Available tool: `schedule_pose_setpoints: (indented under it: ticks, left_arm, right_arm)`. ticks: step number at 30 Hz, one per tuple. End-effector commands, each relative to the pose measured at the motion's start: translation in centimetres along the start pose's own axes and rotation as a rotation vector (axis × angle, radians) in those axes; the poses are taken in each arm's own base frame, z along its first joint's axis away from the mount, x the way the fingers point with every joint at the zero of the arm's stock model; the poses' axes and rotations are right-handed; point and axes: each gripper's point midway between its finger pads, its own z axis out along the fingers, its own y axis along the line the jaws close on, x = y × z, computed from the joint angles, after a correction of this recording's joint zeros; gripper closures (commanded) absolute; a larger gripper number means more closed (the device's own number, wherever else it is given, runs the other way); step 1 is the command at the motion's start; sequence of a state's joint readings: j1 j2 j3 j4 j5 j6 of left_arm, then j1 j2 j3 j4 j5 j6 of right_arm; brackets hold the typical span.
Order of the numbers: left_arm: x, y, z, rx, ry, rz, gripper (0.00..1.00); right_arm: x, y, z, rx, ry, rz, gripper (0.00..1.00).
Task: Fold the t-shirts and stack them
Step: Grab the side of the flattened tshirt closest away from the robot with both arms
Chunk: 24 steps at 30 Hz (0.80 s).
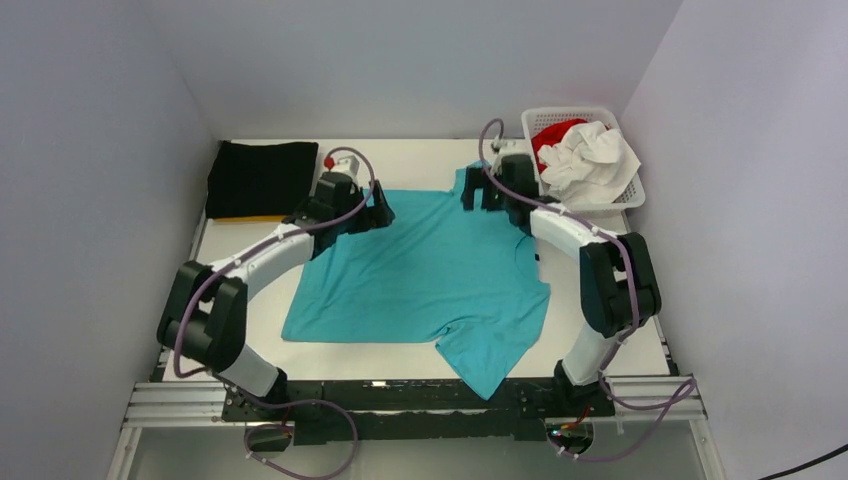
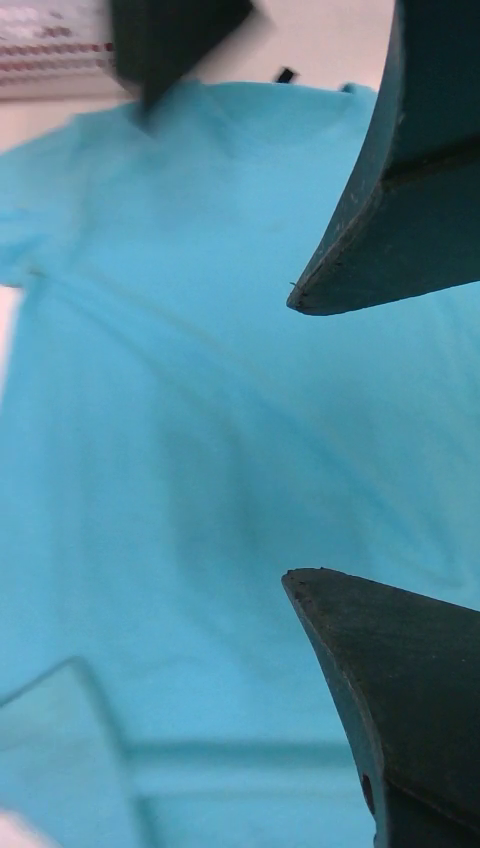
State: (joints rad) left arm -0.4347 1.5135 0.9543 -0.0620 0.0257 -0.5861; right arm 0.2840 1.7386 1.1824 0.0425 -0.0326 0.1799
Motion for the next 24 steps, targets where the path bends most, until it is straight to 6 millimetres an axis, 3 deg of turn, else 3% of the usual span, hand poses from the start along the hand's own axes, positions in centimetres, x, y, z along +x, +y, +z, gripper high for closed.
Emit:
schedule_pose_setpoints:
  ticks: [1, 4, 7, 11, 20, 24]
  left_arm:
    - [-5.5, 0.0, 3.0, -0.003, -0.110, 0.061, 0.01]
    - [-6.8, 0.7, 6.2, -0.010, -0.087, 0.090, 0.01]
    - [-7.0, 2.0, 9.0, -0.033, -0.024, 0.103, 0.01]
    - [-6.9, 3.4, 11.1, -0.079, 0.017, 0.167, 0.01]
    - [-4.2, 6.9, 14.1, -0.184, 0.167, 0.219, 0.01]
    - [-4.2, 8.4, 14.4, -0.199, 0.202, 0.202, 0.01]
  right_arm:
    - [7.9, 4.4, -1.8, -0.198, 0.196, 0.142, 0.00]
    - [10.2, 4.4, -2.4, -0.214, 0.246, 0.132, 0.00]
    - [12.9, 1.4, -2.6, -0.068, 0.332, 0.084, 0.00]
    - [15.0, -1.3, -3.3, 0.038, 0.402, 0.045, 0.00]
    - [16.7, -3.1, -3.9, 0.076, 0.492, 0.059, 0.00]
    - [16.8, -4.7, -4.3, 0.135, 0.505, 0.043, 0.00]
